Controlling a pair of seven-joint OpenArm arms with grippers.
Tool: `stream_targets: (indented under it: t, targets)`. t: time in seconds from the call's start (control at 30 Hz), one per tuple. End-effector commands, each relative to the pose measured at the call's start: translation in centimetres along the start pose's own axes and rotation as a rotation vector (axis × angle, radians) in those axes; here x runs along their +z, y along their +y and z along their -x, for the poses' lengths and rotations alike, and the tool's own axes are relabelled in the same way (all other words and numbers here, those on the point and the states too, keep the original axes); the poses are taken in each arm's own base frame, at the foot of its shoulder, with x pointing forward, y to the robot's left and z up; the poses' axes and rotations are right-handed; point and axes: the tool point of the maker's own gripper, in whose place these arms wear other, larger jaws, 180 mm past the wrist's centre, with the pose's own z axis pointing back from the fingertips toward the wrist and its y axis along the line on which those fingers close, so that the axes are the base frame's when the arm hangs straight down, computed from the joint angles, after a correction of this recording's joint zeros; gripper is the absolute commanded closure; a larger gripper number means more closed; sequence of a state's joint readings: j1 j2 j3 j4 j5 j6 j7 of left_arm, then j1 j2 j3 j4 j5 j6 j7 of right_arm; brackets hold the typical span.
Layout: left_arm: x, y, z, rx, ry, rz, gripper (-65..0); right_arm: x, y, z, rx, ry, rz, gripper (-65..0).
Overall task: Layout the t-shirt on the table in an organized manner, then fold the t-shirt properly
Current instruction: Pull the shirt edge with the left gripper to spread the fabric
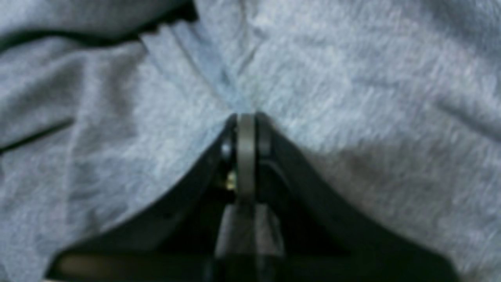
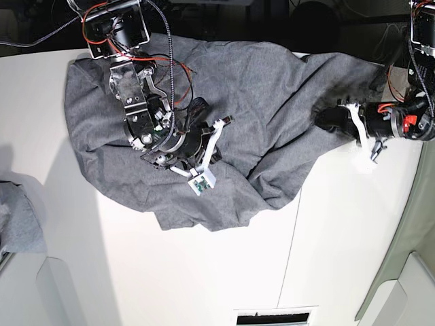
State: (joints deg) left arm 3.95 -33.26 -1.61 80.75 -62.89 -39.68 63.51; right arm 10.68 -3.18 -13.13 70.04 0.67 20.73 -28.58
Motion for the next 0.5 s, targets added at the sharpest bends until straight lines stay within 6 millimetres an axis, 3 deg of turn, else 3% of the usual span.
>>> stream_targets:
  t: [0.0,0.07,0.17,0.3,0.47]
  targets:
    - [1.3,-0.2,-2.4,-0.049,-0.061,-0.005,-9.2,0.5,0.4,-3.1,-0.014,-0.094,-0.018,0.0]
    - [2.0,-0.7,-4.8,-0.107,-0.125,-0.019,-9.3,1.2,1.4,-4.2,-0.042,-0.142,-0.064,0.0]
    - [2.9,0.5,-8.9,-0.206,-0.26,-0.129,-9.5,1.8,3.0,-5.4,-0.053,-0.19,-0.138,0.0]
    - [3.0,2.6,-12.6,-0.269,-0.365,-0.266,-18.0,1.6,3.5,-3.9,-0.062,-0.148,-0.143,0.0]
    - [0.8,5.5,-15.1,-0.143,-0.408,-0.273,-24.1,1.4,3.3,-2.2,-0.034,-0.093,-0.116,0.0]
